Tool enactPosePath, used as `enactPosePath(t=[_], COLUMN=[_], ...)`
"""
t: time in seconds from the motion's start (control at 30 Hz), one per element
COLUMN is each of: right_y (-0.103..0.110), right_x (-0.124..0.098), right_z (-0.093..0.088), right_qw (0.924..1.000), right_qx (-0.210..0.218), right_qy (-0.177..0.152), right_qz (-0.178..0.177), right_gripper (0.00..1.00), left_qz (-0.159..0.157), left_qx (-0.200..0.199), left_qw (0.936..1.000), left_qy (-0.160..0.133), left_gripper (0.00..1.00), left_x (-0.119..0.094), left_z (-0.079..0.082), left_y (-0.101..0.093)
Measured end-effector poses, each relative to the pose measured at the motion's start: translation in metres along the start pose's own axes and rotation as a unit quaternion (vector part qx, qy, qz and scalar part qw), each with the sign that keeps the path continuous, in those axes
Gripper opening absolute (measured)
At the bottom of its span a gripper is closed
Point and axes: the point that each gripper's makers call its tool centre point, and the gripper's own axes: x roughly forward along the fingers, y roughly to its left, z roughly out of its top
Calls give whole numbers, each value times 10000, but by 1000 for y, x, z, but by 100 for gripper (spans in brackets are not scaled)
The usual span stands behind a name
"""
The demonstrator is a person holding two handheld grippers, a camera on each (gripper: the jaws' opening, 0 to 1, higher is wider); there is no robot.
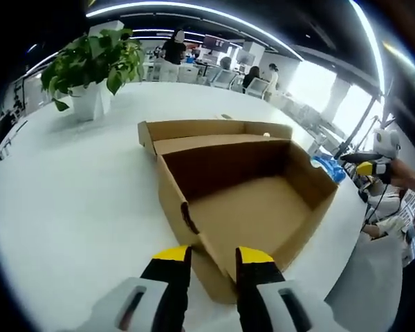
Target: Operate the shoe box by opening the lid, removing the specified soft item, and placing it in the target area until the item is outside and the box remains undamaged.
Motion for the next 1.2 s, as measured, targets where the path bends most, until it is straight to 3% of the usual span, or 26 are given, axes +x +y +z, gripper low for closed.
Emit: enactPosePath(t=[0.17,0.8,0.97,1.2], right_y=[-5,-25,-34,-51], right_x=[15,54,76,110], right_z=[22,70,85,89], right_qw=[9998,9995,9988,9972], right_qx=[81,177,337,543], right_qy=[-156,-235,-279,-101], right_qz=[-37,-118,-227,-501], right_gripper=[48,46,45,43], left_qz=[-18,-31,-29,-64], left_qx=[49,-54,-66,-134], left_qw=[10000,9999,9999,9998], left_qy=[-4,-91,-103,-130], left_gripper=[25,24,24,24], left_x=[0,0,1,1], left_z=[0,0,0,0], left_y=[0,2,2,3])
